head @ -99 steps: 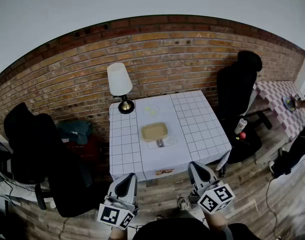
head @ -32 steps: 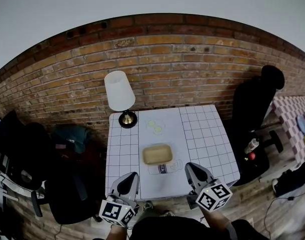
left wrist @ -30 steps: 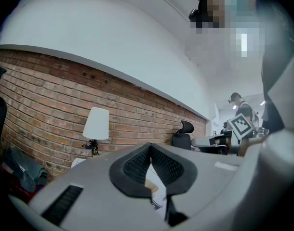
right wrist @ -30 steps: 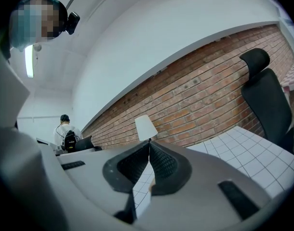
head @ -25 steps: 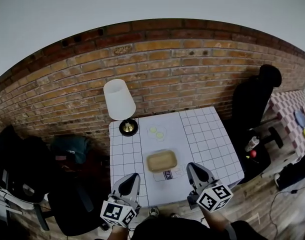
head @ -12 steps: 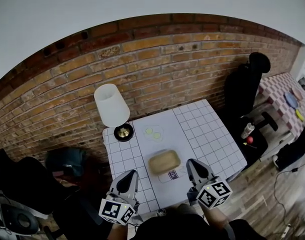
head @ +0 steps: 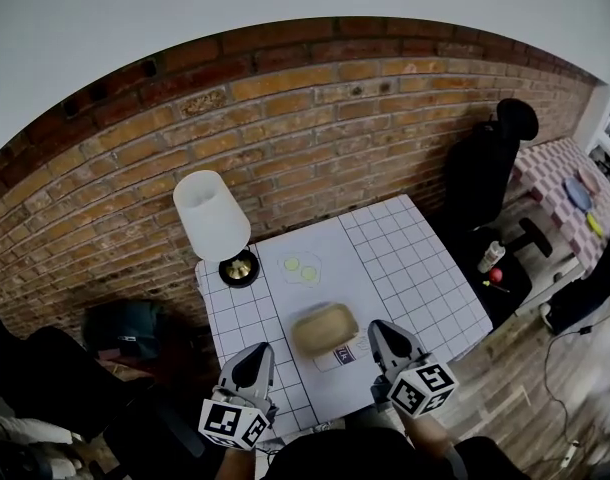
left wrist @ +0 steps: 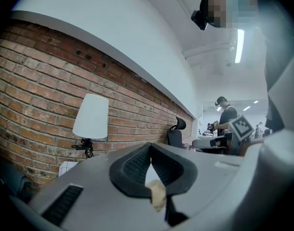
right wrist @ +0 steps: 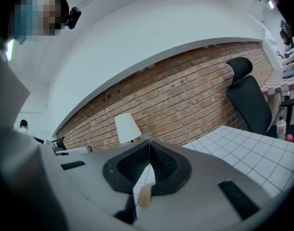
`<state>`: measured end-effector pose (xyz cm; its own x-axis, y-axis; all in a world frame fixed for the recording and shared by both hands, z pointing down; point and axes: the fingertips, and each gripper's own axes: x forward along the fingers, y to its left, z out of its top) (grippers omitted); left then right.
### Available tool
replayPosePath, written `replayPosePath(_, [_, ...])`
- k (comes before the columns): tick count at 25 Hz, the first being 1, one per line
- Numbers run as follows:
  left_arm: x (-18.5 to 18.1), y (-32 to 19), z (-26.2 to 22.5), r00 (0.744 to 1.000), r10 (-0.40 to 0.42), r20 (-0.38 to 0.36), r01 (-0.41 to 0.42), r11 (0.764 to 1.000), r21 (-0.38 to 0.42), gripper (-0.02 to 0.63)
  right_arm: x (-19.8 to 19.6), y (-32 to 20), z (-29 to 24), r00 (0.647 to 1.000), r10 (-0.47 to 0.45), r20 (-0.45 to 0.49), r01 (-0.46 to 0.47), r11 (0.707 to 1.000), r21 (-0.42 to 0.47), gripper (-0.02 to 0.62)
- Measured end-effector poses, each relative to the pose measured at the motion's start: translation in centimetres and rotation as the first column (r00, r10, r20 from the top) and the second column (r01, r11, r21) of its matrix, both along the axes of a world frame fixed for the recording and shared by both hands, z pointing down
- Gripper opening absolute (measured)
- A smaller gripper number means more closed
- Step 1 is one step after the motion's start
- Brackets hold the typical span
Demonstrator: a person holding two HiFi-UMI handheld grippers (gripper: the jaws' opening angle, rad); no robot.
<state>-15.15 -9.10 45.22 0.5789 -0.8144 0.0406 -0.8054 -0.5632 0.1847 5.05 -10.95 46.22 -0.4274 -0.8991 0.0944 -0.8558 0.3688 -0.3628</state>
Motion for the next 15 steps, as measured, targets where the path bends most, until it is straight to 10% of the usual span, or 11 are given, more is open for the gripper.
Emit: replayPosePath(15, [0.9,-3.6,4.5,0.993,-0.100,0.060,0.105,0.991,-0.085,0.010,1.4,-5.4,4.0,0.996,-0.081,-0.040,0.079,0.995,-0.068,0.003])
